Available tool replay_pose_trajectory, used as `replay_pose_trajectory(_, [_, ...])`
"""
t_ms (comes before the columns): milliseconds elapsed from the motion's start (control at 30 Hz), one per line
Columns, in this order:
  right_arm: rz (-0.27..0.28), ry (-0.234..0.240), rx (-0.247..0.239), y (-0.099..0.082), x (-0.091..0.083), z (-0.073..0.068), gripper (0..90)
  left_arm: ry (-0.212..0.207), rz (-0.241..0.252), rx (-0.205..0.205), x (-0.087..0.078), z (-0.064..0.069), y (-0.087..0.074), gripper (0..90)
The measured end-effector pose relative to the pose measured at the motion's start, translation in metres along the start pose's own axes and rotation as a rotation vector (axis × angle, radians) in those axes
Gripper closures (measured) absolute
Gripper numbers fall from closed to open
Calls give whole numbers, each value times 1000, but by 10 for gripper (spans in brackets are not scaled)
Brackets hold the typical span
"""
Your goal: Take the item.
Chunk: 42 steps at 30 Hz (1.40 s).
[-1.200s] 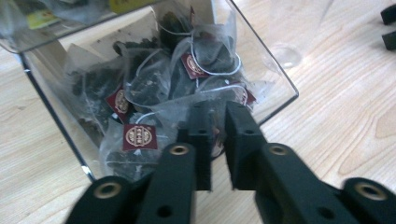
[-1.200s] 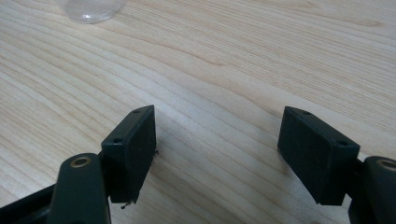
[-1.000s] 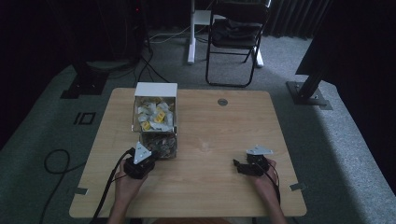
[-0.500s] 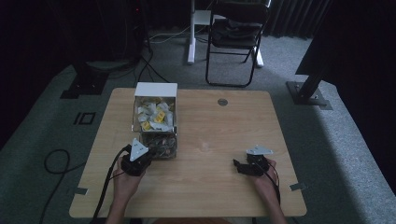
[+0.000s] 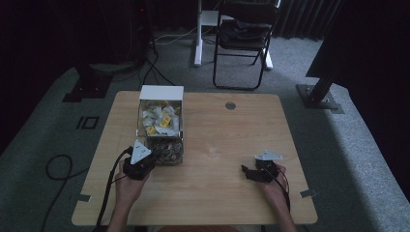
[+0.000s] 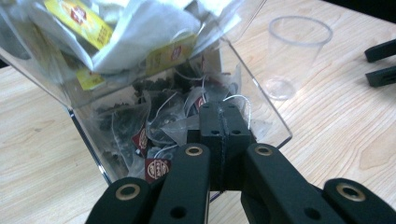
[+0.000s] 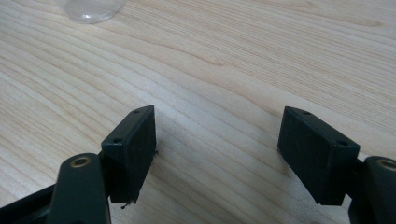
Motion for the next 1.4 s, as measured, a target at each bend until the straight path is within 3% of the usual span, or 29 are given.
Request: replay_pose_trajectory(1400, [0,0,1,0,0,0,274,-96,53,56,-12,18,28,900])
Point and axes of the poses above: each handheld gripper's, and its own axes: x roughly forward along the jaws, y roughly out of its top, z roughly to its right, the point moved 1 cm from there along x, roughly forward along the jaws, and after that the axes turned 5 degrees about -y, right-handed, at the moved point
